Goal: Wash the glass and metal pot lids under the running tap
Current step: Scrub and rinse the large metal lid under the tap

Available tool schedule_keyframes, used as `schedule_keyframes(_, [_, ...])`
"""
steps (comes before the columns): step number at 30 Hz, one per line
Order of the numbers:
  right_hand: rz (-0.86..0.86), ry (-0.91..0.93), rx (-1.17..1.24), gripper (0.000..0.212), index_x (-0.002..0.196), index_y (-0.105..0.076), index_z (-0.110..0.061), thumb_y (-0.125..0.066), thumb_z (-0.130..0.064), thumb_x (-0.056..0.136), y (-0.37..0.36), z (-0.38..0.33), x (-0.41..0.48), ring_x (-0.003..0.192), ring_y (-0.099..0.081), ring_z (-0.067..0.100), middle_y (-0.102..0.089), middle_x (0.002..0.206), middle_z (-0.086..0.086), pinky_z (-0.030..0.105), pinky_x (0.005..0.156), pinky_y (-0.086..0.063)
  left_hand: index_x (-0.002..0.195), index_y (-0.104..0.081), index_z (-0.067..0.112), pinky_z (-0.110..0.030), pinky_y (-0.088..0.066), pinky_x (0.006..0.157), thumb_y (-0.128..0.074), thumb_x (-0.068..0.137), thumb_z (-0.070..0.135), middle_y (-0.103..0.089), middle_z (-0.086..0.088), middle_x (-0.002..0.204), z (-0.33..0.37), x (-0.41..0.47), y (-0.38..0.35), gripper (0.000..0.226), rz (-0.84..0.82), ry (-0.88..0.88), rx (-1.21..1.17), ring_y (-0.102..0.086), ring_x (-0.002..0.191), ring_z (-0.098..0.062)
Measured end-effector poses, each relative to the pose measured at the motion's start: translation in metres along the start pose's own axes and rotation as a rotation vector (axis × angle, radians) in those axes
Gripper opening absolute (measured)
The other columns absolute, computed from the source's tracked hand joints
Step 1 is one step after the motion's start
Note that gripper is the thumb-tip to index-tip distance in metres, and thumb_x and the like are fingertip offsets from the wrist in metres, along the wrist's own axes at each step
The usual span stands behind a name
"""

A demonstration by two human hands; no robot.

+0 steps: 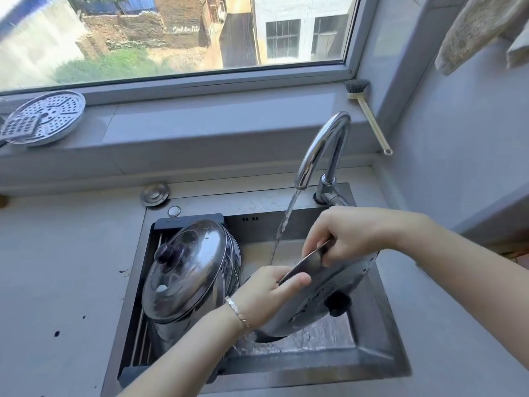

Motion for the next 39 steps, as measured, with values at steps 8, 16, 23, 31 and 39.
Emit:
schedule_keyframes(8, [0.751,-0.113,0.477,0.037,0.131,-0.050,-0.013,-0.044,-0.022,0.097,-0.010,0.044,0.048,0.131,-0.038,0.010,-0.048,0.139,0.000,0.026,0.112,-0.026,0.047,-0.020,0.021,-0.016,-0.013,0.037,-0.040,0.093,0.037,-0.018,0.013,0.034,-0.025,-0.011,0.023,0.053,0.614,0.279,-0.324,-0.017,0.032,-0.004])
schedule_keyframes(16, [0.712,0.094,0.240,0.065,0.147,-0.016,-0.017,-0.011,-0.045,0.088,-0.095,-0.047,0.068,0.142,0.005,0.007,0.001,0.150,-0.011,0.021,0.114,0.011,0.063,-0.061,0.014,-0.008,-0.044,0.043,-0.028,0.098,0.041,-0.062,0.008,0.048,-0.039,-0.011,0.038,0.056,0.806,0.491,-0.608,-0.059,0.048,-0.001])
schedule_keyframes(23, [0.648,-0.283,0.370,0.061,0.150,-0.005,-0.014,-0.014,-0.042,0.097,-0.069,-0.009,0.100,0.145,0.007,0.014,0.002,0.158,0.004,0.032,0.118,0.006,0.065,-0.055,0.006,-0.015,-0.039,0.046,-0.031,0.097,0.041,-0.052,-0.007,0.056,-0.039,-0.024,0.039,0.054,0.887,0.486,-0.562,-0.044,0.055,-0.018])
schedule_keyframes(31, [0.645,-0.096,0.308,0.059,0.149,-0.013,-0.019,-0.022,-0.044,0.096,-0.064,-0.024,0.096,0.144,0.003,0.005,-0.004,0.158,-0.004,0.025,0.115,0.006,0.056,-0.052,0.017,-0.005,-0.041,0.045,-0.034,0.098,0.036,-0.056,0.010,0.048,-0.031,-0.030,0.049,0.050,0.964,0.503,-0.619,-0.051,0.057,-0.006])
schedule_keyframes(39, [0.831,0.187,0.158,0.057,0.146,-0.022,-0.020,-0.021,-0.048,0.096,-0.112,-0.048,0.060,0.143,-0.005,0.004,-0.019,0.153,-0.003,0.027,0.117,-0.001,0.070,-0.051,0.013,-0.028,-0.045,0.074,-0.034,0.094,0.051,-0.056,0.003,0.071,-0.028,-0.039,0.071,0.048,1.125,0.575,-0.709,-0.055,0.070,-0.014])
Point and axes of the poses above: each hand's wrist, its own x-axis towards the middle knuckle, its own y-axis out of the back of the hand, z = x × y, the point moved 6 cm from there along x, towards the middle knuckle
